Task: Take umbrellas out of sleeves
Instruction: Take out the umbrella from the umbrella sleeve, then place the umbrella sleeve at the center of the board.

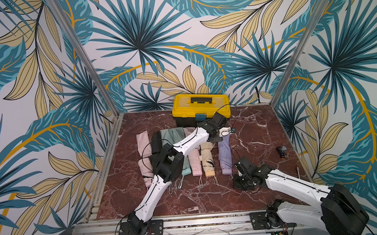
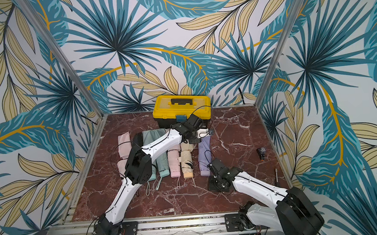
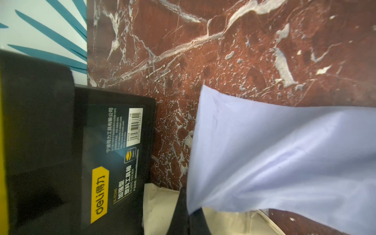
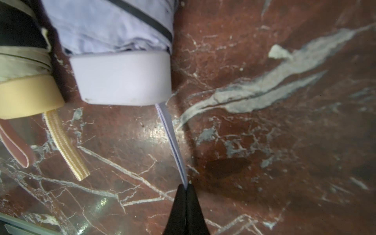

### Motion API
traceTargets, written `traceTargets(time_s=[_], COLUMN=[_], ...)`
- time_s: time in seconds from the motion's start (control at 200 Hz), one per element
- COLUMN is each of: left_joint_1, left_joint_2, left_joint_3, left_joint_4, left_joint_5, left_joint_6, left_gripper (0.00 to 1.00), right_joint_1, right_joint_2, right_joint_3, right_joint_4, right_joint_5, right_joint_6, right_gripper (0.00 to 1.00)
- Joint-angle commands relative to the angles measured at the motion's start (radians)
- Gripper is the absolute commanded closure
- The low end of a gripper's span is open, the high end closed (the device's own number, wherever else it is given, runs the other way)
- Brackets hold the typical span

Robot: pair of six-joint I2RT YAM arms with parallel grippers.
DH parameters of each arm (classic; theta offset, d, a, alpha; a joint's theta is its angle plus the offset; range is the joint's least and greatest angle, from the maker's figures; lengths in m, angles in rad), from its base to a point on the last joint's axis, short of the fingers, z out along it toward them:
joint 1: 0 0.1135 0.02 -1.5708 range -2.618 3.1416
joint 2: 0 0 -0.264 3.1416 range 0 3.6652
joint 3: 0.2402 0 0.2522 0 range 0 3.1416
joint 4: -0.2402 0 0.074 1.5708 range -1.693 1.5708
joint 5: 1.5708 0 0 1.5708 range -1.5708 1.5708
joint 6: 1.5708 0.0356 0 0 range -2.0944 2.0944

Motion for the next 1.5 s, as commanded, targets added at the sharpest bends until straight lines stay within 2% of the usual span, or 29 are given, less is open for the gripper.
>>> traceTargets(time_s=[0.0,0.601,1.497], left_joint_1=[0.015,0.047,0.062], left_joint_2=[0.01,0.063,0.095], left_joint_3=[0.055,0.14,0.187], left_joint_4=[0.028,0.035,0.054], left_joint_5=[-0.032,-0.061,-0.115], left_joint_6=[-0.028,-0.082,-0.05], left_gripper=[1.0,1.0,0.99], right_joint_1=[0.008,0.011,0.012], right_joint_2=[-0.014,-0.022,0.009], right_joint_3=[-0.021,-0.041,-0.05], right_joint_4=[-0.05,-0.021,0.011], right_joint_5=[0.007,0.018,0.014], right_joint_6=[0.015,0.034,0.037], right_gripper=[1.0,1.0,0.97])
